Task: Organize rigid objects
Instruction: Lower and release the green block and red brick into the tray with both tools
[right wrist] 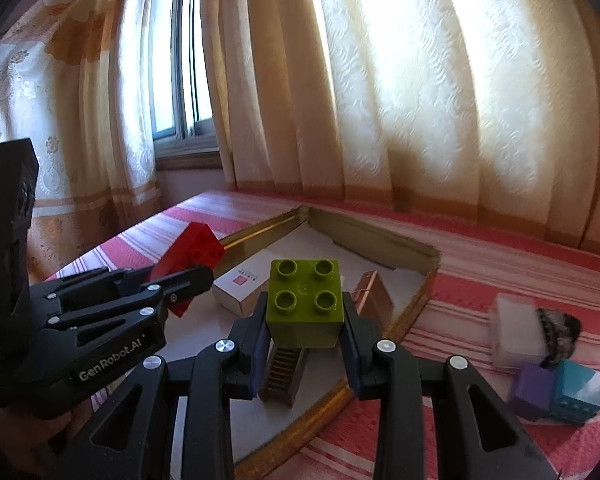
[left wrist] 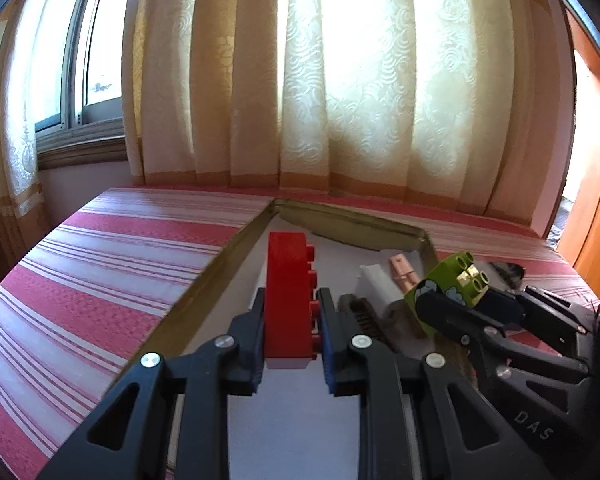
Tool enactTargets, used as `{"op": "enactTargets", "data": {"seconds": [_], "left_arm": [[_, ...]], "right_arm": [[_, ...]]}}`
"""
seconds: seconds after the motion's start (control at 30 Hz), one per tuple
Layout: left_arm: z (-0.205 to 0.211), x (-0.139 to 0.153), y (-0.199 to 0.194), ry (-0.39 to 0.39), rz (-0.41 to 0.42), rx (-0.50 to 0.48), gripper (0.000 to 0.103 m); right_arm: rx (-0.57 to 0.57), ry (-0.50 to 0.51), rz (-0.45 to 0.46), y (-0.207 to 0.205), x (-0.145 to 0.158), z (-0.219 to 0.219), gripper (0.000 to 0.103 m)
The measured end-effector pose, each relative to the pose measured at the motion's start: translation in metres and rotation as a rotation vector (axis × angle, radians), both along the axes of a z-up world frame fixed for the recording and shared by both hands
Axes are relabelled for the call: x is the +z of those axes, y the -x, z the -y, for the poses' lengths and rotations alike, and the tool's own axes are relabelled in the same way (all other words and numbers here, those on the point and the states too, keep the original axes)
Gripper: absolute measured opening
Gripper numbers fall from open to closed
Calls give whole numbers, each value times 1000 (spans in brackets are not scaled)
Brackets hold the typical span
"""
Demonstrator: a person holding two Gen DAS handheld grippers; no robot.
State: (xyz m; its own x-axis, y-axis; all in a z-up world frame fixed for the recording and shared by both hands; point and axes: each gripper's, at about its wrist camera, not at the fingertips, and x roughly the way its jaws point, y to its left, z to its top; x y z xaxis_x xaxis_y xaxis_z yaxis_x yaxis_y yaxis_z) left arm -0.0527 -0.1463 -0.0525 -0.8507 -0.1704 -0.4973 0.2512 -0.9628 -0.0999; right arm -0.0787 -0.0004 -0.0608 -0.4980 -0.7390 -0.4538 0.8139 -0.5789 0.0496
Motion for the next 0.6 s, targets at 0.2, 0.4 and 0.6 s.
{"op": "enactTargets", "data": {"seconds": [0.2,0.4,0.6], "left_arm": [[15,-3,11,-3,67,-3,21],[20,-7,22,-15,128,-27,21],[21,-7,25,0,138,-25,21]], "right_arm": [[41,-52,74,12,-7,23,34],[56,-96,122,20,-12,35,34],[78,-156,121,28,-9,55,34]]}}
